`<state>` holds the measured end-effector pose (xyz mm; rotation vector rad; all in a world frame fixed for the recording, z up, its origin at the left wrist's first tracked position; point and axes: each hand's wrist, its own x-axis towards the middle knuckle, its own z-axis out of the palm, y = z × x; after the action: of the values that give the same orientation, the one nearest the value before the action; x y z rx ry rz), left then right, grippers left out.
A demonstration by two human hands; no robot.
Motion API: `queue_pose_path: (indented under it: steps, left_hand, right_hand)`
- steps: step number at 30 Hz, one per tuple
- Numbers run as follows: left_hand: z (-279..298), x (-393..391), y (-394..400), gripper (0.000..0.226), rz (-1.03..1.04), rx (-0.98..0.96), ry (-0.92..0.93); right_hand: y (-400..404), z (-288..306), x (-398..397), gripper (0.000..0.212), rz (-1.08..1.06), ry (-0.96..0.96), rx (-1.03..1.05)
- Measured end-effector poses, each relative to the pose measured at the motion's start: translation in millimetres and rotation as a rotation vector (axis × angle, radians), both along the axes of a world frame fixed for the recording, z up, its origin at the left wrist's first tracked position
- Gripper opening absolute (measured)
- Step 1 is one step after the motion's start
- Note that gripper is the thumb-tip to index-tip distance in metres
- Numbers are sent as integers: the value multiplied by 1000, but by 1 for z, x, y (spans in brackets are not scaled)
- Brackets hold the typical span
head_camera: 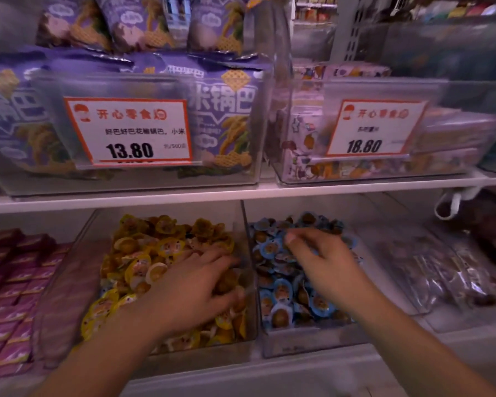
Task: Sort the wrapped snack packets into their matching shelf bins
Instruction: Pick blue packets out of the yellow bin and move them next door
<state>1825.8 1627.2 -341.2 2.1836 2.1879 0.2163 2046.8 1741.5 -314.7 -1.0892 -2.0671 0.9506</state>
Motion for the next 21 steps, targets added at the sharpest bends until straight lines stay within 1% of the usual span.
queue_pose_path:
  steps: [1,3,5,7,9,11,13,15,17,19,20,21]
  left_hand:
    - [-2,5,6,68,-20,-41,51]
    - [-6,10,16,72,-34,-129,100]
    - [-8,7,23,70,-21,-181,92]
    - [-7,-5,25,59,-7,-200,126]
    - [-5,-26,23,46,35,-183,214]
    - [-2,-50,21,41,127,-132,273]
    - [-1,-68,20,38,198,-71,263]
    - [-2,-73,21,35,224,-27,276]
    - [-1,-67,24,31,209,15,266]
    - [1,-52,29,33,113,83,208]
    - [2,-43,31,35,39,102,143]
    - [2,-33,33,36,-23,77,32]
  right_hand:
    - [-8,-3,-7,43,67,72,-75]
    - [-25,-11,-22,55,205,66,-138]
    - [-37,-18,-31,54,291,42,-166]
    - [-36,-20,-33,54,297,45,-179]
    - [-30,-19,-31,48,292,51,-167]
    - [-26,-18,-28,47,293,51,-175]
    - [-26,-21,-27,54,294,54,-183]
    - [-27,-24,-27,60,294,53,-176]
    - [-28,-25,-28,59,283,46,-160]
    - [-30,-24,-29,56,267,30,-145]
    - [-31,-24,-30,57,256,22,-138]
    - [-32,-23,-30,57,247,15,-131]
